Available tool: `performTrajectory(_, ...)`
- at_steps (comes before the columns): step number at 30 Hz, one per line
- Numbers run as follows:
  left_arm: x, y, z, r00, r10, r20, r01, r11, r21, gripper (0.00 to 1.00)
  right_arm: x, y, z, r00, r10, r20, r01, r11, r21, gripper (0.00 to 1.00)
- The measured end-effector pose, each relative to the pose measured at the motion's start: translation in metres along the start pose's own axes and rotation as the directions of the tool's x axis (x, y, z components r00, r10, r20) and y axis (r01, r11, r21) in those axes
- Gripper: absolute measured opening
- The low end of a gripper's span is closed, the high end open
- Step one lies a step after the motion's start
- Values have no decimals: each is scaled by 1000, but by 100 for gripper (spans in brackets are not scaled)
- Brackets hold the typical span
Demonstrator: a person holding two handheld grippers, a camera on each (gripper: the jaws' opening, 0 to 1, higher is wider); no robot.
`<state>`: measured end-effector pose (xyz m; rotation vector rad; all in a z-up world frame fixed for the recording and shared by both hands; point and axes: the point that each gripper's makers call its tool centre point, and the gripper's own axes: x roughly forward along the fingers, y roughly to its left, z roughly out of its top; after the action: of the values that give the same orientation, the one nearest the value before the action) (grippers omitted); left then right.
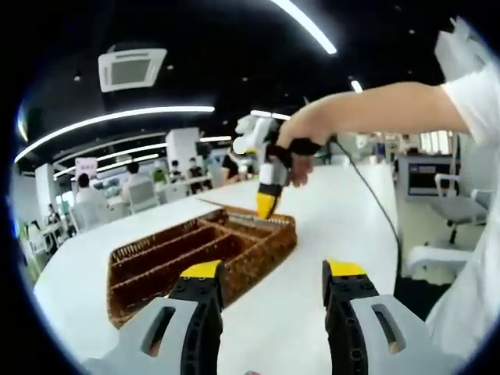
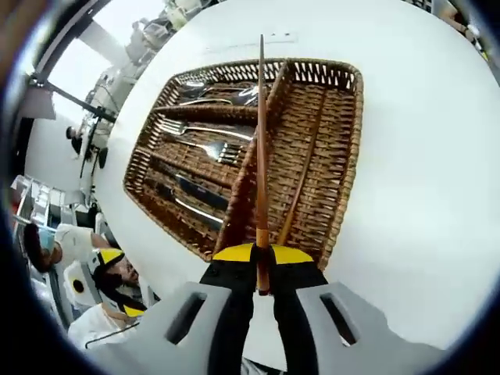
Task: Arrange the knives, forks, and spoons in their matching storage slots by inserting each utensil handle-first until every utensil is classified and aligned in the correct compartment
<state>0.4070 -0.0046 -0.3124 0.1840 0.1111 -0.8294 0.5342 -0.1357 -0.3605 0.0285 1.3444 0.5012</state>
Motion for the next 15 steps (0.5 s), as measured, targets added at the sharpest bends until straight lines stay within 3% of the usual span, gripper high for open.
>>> performTrajectory(4, -1, 2, 0, 1000, 8, -8, -8, 1000, 4, 51, 4, -4, -2, 998, -57, -27, 58, 998, 28, 6)
performTrajectory(6, -1, 6, 0, 999, 26, -18, -26, 1000, 1, 54, 5, -4, 1, 997, -73, -32, 76, 994, 84, 6)
performTrajectory(15, -3, 15, 0, 997, 67, -32, -67, 998, -9, 67, 10, -9, 3, 989, -130, -73, 140, 978, 153, 6)
